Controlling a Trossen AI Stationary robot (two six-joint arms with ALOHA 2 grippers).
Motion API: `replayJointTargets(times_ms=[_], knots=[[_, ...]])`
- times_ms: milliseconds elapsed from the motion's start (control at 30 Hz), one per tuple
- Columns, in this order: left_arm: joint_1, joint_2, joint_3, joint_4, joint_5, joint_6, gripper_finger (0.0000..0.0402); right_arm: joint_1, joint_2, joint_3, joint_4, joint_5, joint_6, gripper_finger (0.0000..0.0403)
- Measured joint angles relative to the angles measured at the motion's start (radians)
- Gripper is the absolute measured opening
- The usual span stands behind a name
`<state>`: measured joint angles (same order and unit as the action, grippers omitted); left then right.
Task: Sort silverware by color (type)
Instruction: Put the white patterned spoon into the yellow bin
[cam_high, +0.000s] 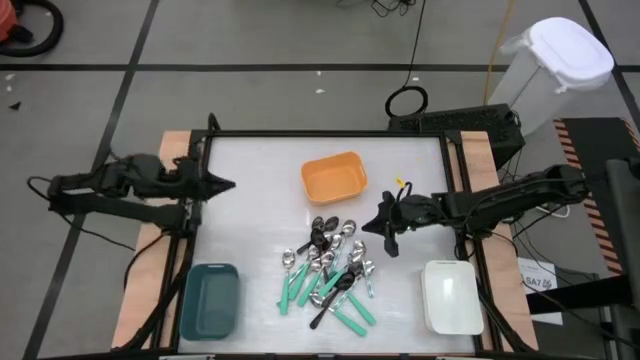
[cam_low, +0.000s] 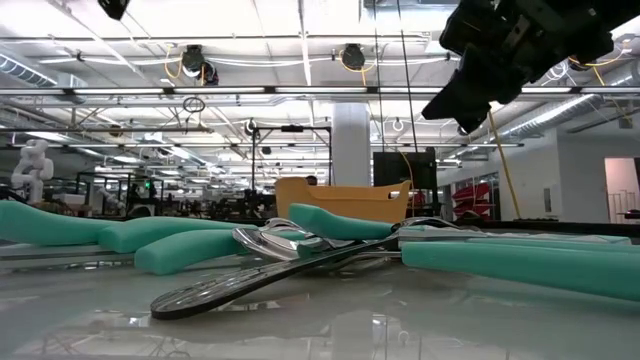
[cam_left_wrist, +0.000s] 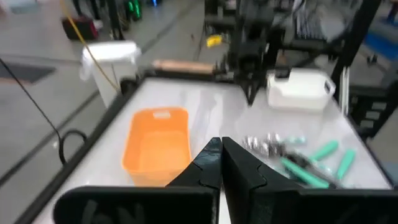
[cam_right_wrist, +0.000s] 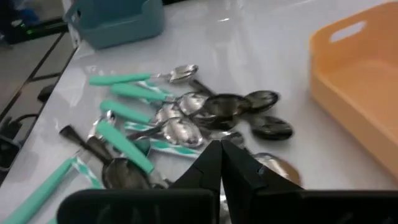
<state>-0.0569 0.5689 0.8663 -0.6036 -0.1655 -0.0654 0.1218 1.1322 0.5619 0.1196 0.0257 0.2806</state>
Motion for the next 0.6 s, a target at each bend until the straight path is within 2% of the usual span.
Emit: replayJointTargets(times_ms=[233, 400, 500, 600], knots=[[-0.041, 0.177, -0.112, 0.126, -0.011, -0.048, 0.0015, 0.039, 0.053, 0.000, 0.062, 0.000, 0.013, 0.0004], [-0.073, 0.333, -0.122, 0.188, 0.023, -0.024, 0.0015, 0.051, 0.060, 0.004, 0.051, -0.006, 0.197, 0.0004], [-0.088, 0.412, -0.122, 0.246, 0.063, 0.001, 0.0015, 0.106, 0.060, 0.057, -0.125, 0.014, 0.284, 0.0004], [-0.103, 0.477, -0.122, 0.302, 0.069, -0.026, 0.0015, 0.197, 0.067, 0.155, -0.345, 0.107, 0.352, 0.0004]])
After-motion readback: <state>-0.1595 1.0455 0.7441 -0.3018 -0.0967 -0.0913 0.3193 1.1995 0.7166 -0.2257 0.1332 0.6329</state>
